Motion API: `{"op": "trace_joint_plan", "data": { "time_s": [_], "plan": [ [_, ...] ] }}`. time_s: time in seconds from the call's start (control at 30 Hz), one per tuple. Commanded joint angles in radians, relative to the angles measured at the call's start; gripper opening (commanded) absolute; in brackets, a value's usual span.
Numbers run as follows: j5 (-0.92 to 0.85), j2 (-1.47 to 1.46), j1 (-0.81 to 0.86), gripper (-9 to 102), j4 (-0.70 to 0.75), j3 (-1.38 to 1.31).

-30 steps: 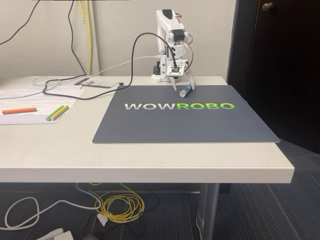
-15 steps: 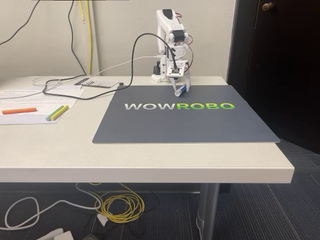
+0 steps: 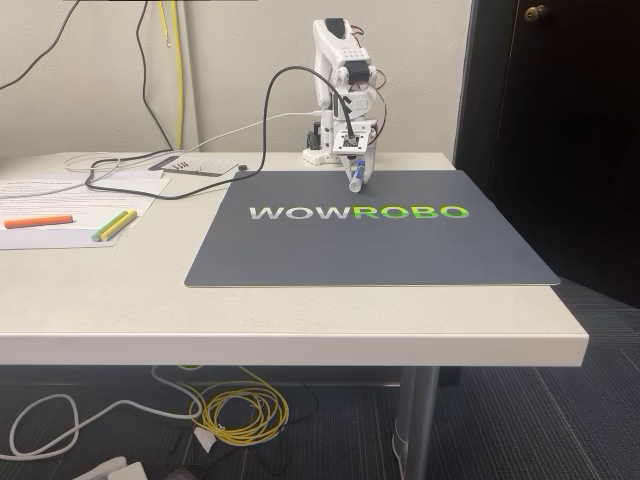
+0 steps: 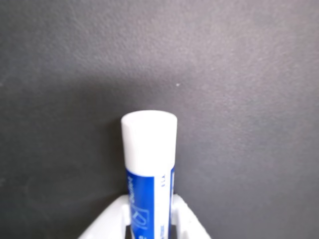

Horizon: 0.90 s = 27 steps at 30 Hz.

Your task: Pick up the blue marker.

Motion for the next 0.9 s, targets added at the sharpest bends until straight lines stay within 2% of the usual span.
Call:
{"op": "trace_joint_plan", "data": {
  "time_s": [0.0,0.27,0.4,0.6,0.87],
  "plan": [
    [0.005,-0.005,0.0,5,-0.009,-0.026],
    [0.002,0.026,0.0,5,0.008,-0.041],
    [0.002,0.077,0.002,1,0.034,-0.072],
    [0.018,0.095,-0.005,1,0.144,-0.198],
    [0.063,0.094,-0.005,1,0.179,-0.319]
  ]
}}
